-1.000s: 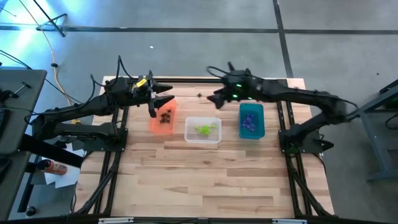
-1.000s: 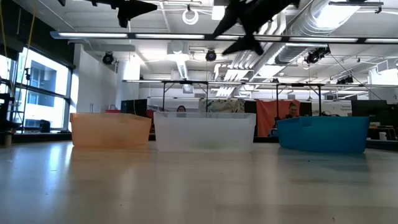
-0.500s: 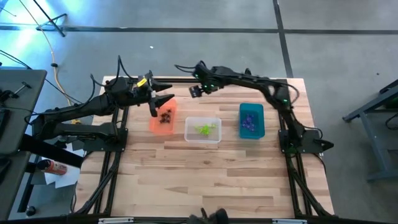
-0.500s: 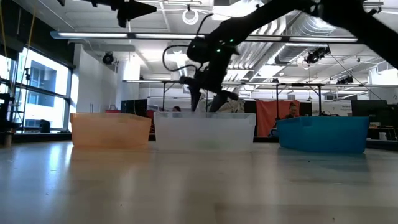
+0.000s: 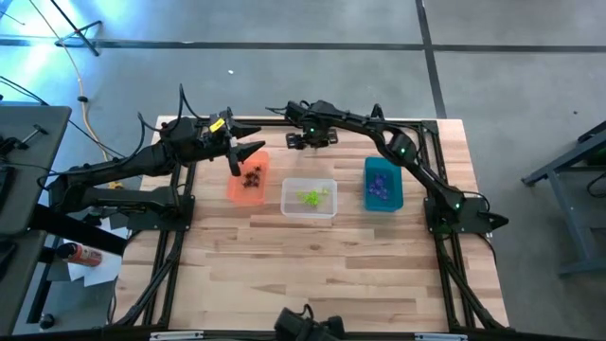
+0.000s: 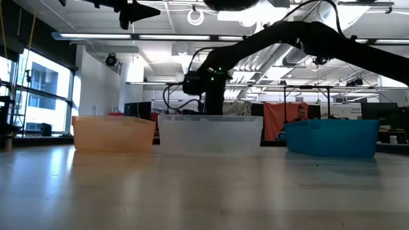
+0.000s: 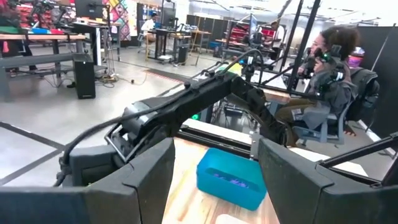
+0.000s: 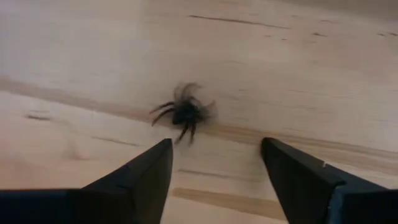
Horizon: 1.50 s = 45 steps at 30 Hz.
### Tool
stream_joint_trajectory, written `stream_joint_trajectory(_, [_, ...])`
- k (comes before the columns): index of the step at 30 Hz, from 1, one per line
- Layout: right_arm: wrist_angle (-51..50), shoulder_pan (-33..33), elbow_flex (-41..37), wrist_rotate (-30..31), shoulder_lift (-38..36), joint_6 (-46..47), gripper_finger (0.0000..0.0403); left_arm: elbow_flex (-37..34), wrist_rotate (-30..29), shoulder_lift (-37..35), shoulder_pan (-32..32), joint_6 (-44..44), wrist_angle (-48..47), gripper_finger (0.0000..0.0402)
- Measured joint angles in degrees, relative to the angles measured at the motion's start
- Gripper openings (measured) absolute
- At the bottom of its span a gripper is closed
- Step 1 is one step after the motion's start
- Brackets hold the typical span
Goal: Sort Halloween decoration
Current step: Put the black spider toy into the orange bin
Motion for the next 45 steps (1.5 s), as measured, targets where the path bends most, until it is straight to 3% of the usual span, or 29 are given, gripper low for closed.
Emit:
stream_joint_trajectory(7, [1.04, -0.28, -1.4, 0.58, -0.19, 4.47, 0.0163, 0.0, 0.03, 0.0, -0.09, -0.15, 0.03, 0.0217])
stream_joint_trajectory(18, [-3.24, -1.03, -0.5, 0.63, -0.32, -2.05, 0.0008, 0.02, 0.17, 0.0, -0.13, -0.1, 0.03, 0.0217])
stream_joint_trajectory(20, [-3.23, -1.01, -0.51, -0.49, -0.95, -4.92, 0.0008, 0.02, 0.17, 0.0, -0.13, -0.09, -0.13, 0.0217])
stream_joint_trajectory(24, [-1.05, -0.87, 1.78, -0.88, -2.88, -8.98, 0.0048, 0.07, 0.19, 0.0, -0.11, -0.09, -2.46, 0.0217])
stream_joint_trajectory(28, [1.24, -2.64, 2.88, -7.21, -1.8, -11.72, 0.01, 0.07, 0.14, 0.0, -0.11, -0.07, -4.89, 0.0217])
stream_joint_trajectory(30, [0.49, -3.62, 2.78, -8.49, -0.36, -11.35, 0.0106, 0.07, 0.12, 0.02, -0.11, -0.05, -5.46, 0.0217])
stream_joint_trajectory(33, [1.68, -4.55, 2.7, -8.75, 0.91, -11.36, 0.0086, 0.07, -0.08, 0.0, -0.08, -0.12, -5.42, 0.0217])
stream_joint_trajectory(38, [2.21, -4.72, 2.77, -10.53, 0.91, -13.69, 0.0009, 0.07, -1.59, 0.02, -0.04, -3.34, -5.46, 0.0217])
stream_joint_trajectory(45, [3.0, -5.62, 2.77, -14.68, 0.91, -20.19, 0.0003, 0.07, -1.93, 0.02, -0.04, -4.6, -5.44, 0.0217])
